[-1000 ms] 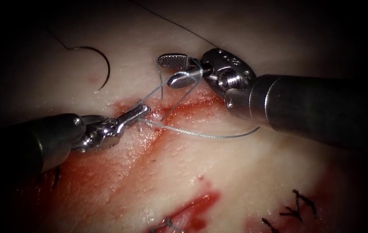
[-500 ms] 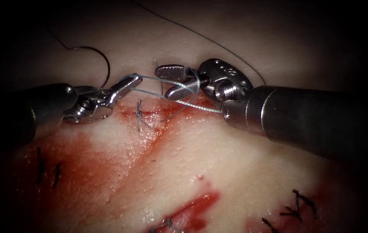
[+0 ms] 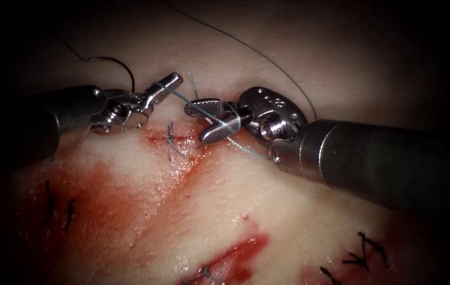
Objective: Wound Closure
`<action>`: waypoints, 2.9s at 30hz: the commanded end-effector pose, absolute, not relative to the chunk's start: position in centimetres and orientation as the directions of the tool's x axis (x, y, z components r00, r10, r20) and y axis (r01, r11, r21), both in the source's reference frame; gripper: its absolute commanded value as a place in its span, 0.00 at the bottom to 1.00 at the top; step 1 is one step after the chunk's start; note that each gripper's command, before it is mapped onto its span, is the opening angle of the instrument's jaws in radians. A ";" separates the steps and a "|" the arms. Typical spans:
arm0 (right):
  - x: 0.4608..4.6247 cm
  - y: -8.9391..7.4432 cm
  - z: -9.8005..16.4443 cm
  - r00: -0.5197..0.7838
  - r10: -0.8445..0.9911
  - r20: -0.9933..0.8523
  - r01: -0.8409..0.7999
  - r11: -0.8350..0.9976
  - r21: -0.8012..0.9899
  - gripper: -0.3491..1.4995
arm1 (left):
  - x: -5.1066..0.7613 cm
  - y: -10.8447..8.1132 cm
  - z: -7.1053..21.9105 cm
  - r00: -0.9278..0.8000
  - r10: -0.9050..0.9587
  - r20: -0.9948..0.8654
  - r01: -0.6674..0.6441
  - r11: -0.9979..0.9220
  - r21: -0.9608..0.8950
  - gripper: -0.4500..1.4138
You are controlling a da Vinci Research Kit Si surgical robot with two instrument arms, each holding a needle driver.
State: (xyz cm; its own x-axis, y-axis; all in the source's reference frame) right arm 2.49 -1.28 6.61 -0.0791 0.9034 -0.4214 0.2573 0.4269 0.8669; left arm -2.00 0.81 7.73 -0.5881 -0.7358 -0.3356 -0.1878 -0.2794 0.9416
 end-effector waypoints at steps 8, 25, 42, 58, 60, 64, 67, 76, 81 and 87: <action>2.89 -1.3 6.6 -0.078 0.901 -0.428 0.278 0.431 0.858 0.90 | -2.24 0.9 7.9 -0.566 -0.750 -0.343 -0.090 -0.358 0.930 0.00; 2.87 -0.6 6.6 -0.381 0.729 -0.568 0.094 0.642 0.761 0.96 | -2.45 0.3 8.0 -0.537 -0.744 -0.399 0.056 -0.503 0.863 0.00; 2.52 -0.6 6.9 -0.272 0.702 -0.658 0.151 0.706 0.692 0.99 | -2.28 0.0 7.7 -0.575 -0.727 -0.376 0.119 -0.528 0.841 0.00; 2.61 -0.6 7.2 -0.176 0.633 -0.753 0.032 0.769 0.639 0.99 | -2.78 -0.4 7.3 -0.521 -0.673 -0.525 0.188 -0.691 0.698 0.00; 2.61 -0.6 7.3 -0.151 0.642 -0.752 -0.014 0.759 0.651 0.99 | -2.78 -0.4 7.4 -0.526 -0.644 -0.555 0.176 -0.721 0.670 0.00; 2.61 -0.7 7.5 -0.114 0.672 -0.731 -0.096 0.725 0.682 0.98 | -2.75 -0.3 7.5 -0.520 -0.623 -0.585 0.154 -0.741 0.653 0.00; 2.59 -0.7 7.6 -0.125 0.696 -0.707 -0.153 0.691 0.706 0.98 | -2.71 -0.2 7.7 -0.532 -0.603 -0.594 0.141 -0.755 0.640 0.00; 2.55 -0.7 7.7 -0.118 0.734 -0.669 -0.303 0.615 0.728 0.99 | -2.61 0.0 8.0 -0.566 -0.516 -0.643 0.079 -0.810 0.581 0.00; 2.48 -0.7 7.8 -0.122 0.732 -0.671 -0.329 0.608 0.723 0.98 | -2.67 0.0 8.1 -0.574 -0.502 -0.647 0.066 -0.816 0.574 0.00; 2.38 -0.6 7.7 -0.130 0.740 -0.660 -0.354 0.587 0.728 0.97 | -2.76 0.0 8.1 -0.568 -0.500 -0.654 0.062 -0.819 0.571 0.00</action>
State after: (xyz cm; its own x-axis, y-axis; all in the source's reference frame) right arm 2.30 -0.69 7.70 -0.1290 0.7441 -0.6555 -0.3573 0.5818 0.7307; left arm -2.71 -0.09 8.02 -0.5684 -0.4978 -0.6551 0.0632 -0.8202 0.5685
